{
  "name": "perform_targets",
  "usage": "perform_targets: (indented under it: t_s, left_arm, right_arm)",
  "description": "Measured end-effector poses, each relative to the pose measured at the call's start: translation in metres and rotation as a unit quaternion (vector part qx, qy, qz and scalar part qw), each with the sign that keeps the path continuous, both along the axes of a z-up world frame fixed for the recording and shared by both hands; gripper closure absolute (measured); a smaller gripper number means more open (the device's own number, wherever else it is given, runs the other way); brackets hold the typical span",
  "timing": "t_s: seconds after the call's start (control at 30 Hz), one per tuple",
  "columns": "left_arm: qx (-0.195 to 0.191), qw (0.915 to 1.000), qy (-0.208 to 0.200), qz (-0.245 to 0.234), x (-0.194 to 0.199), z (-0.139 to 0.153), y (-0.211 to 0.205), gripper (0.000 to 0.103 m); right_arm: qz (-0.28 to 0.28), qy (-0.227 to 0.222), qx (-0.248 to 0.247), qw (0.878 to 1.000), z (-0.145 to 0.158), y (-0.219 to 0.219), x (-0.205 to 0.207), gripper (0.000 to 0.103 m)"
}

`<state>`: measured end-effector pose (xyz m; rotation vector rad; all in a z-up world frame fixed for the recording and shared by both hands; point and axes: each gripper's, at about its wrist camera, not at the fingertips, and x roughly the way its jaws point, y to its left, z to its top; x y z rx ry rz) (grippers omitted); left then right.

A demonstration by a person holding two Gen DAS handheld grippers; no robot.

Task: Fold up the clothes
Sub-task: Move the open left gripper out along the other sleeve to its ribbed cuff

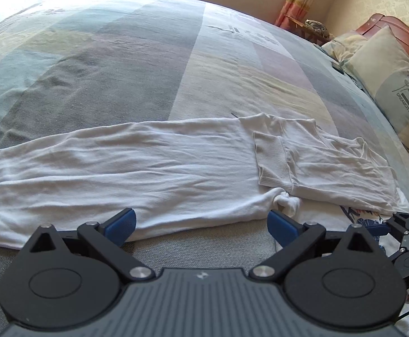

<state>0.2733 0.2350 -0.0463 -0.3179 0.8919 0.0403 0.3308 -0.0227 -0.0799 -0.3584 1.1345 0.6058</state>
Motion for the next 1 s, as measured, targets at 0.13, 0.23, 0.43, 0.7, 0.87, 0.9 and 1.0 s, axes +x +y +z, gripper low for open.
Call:
perform_targets:
  t_s: [0.13,0.23,0.43,0.7,0.87,0.9,1.0]
  left_arm:
    - [-0.008,0.9989,0.0,0.046,-0.015,-0.004,0.015,0.004]
    - [-0.014,0.9953,0.007,0.095,-0.028,-0.01,0.033,0.004]
    - [-0.053,0.9784,0.002,0.2,-0.061,-0.017,0.077,0.004]
    - [-0.059,0.9594,-0.017,0.275,-0.087,-0.03,0.119,0.004]
    - [-0.053,0.9634,-0.043,0.259,-0.087,-0.036,0.127,0.001]
    - [-0.05,0.964,-0.047,0.257,-0.085,-0.037,0.128,0.001]
    - [-0.037,0.9668,-0.059,0.246,-0.078,-0.038,0.132,0.001]
  right_arm:
    - [-0.023,-0.007,0.004,1.0,0.0,-0.001,-0.001,0.0]
    - [-0.024,-0.009,0.005,1.0,0.001,-0.002,-0.001,0.0]
    - [-0.025,-0.007,0.001,1.0,-0.001,0.003,0.001,0.0]
    - [-0.062,0.011,0.054,0.997,0.026,0.003,0.012,0.0]
    - [-0.051,-0.006,0.086,0.995,0.052,0.022,0.016,0.0]
    - [-0.049,-0.004,0.091,0.995,0.055,0.027,0.017,0.0]
    - [-0.04,-0.003,0.113,0.993,0.062,0.044,0.022,0.0]
